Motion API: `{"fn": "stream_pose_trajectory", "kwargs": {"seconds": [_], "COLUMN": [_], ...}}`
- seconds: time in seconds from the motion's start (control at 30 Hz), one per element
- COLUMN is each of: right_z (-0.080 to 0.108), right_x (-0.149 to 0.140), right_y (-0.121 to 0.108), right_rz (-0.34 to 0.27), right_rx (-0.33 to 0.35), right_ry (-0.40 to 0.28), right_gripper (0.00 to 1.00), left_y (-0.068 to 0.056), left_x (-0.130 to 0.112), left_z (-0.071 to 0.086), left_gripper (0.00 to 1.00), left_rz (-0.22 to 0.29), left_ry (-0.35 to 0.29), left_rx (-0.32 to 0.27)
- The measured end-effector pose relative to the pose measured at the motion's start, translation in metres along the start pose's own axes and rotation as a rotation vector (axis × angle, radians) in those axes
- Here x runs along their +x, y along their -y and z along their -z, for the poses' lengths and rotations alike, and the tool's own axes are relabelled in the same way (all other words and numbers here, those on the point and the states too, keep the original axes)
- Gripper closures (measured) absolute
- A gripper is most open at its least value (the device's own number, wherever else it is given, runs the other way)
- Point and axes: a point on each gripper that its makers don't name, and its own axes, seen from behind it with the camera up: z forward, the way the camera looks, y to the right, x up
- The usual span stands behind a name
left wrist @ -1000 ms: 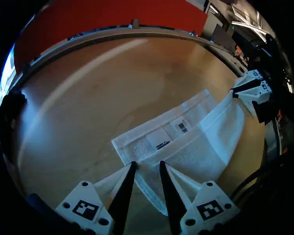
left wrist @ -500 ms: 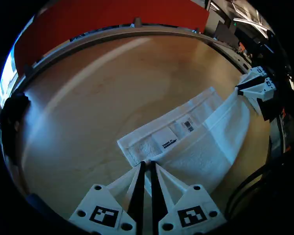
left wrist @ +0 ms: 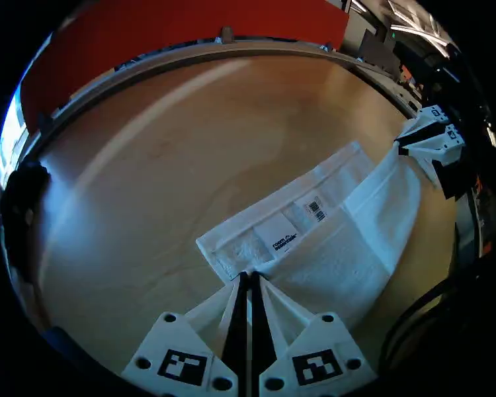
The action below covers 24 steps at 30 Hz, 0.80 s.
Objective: Fold towel
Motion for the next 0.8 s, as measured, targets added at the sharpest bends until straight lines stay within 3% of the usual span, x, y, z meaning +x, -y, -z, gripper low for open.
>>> {"fn": "stream_pose_trajectory", "kwargs": {"seconds": [0.2, 0.47, 0.8], "right_z": [0.001, 0.005, 0.009], "right_x": [0.001, 0.002, 0.006], "right_y": [0.0, 0.0, -0.001], "right_rz": [0.003, 0.004, 0.004], "right_rx": [-0.001, -0.001, -0.01], "right_ry": [-0.004, -0.008, -0.02], "right_gripper": [0.93, 0.93, 0.93], "left_y": [0.0, -0.001, 0.001], "left_x": [0.001, 0.006, 0.021], "left_z": [0.0, 0.005, 0.027], "left_gripper": [0.98, 0.98, 0.98], "left_rz": [-0.013, 0.008, 0.066], "left_ry": [-0.001, -0.023, -0.083], "left_rx": [0.012, 0.015, 0.004]}}
